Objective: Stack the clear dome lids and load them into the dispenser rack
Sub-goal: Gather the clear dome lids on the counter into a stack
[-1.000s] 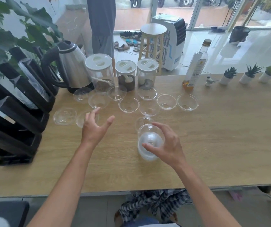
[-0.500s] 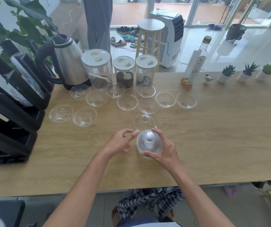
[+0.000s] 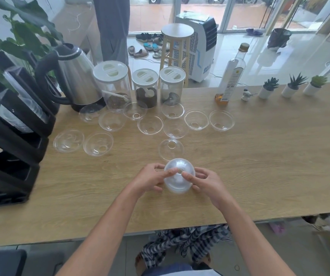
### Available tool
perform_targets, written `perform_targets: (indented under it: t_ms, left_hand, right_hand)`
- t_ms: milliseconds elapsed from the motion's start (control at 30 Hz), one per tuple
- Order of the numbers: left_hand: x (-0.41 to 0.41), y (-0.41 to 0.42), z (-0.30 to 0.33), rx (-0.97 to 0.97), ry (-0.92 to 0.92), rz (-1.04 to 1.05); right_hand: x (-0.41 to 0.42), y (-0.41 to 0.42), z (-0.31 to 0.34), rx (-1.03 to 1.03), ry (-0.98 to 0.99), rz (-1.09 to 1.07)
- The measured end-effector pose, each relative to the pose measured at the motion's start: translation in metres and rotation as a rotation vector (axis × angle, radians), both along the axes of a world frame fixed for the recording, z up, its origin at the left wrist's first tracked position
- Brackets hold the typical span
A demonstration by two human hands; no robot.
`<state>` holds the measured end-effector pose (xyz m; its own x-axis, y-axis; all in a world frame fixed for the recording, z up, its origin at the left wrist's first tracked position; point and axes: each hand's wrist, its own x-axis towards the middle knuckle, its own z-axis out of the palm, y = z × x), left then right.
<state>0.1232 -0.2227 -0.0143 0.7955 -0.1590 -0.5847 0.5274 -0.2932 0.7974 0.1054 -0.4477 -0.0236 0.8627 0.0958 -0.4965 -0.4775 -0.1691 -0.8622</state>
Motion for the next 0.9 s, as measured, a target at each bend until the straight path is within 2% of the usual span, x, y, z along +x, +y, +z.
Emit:
perform_targets:
  t_ms: [300, 500, 600, 700, 767, 833, 900]
  left_hand:
    - [-0.003, 0.01, 0.003, 0.023, -0.001, -0.013]
    - [-0.01, 0.035, 0.001, 0.002, -0.004, 0.113]
    - [-0.013, 0.043, 0.003, -0.03, 0.014, 0.142]
    - [-0.015, 0.043, 0.007, -0.02, 0.014, 0.129]
    - [-0.015, 0.041, 0.009, -0.007, 0.013, 0.125]
    - [-0.016, 0.041, 0.011, -0.001, 0.01, 0.12]
    - [-0.016, 0.041, 0.011, 0.005, 0.011, 0.118]
  right_hand:
    - [0.004, 0.003, 0.013, 0.063, 0.06, 0.163]
    - [0.02, 0.031, 0.013, 0.005, 0.057, 0.255]
    - [0.034, 0.042, 0.018, -0.173, -0.009, 0.157]
    - [0.051, 0.045, 0.014, -0.466, -0.37, 0.017]
    - [0.063, 0.046, 0.005, -0.536, -0.496, 0.1]
    - [0.071, 0.044, -0.005, -0.664, -0.506, 0.248]
    - [0.073, 0.038, -0.011, -0.734, -0.483, 0.298]
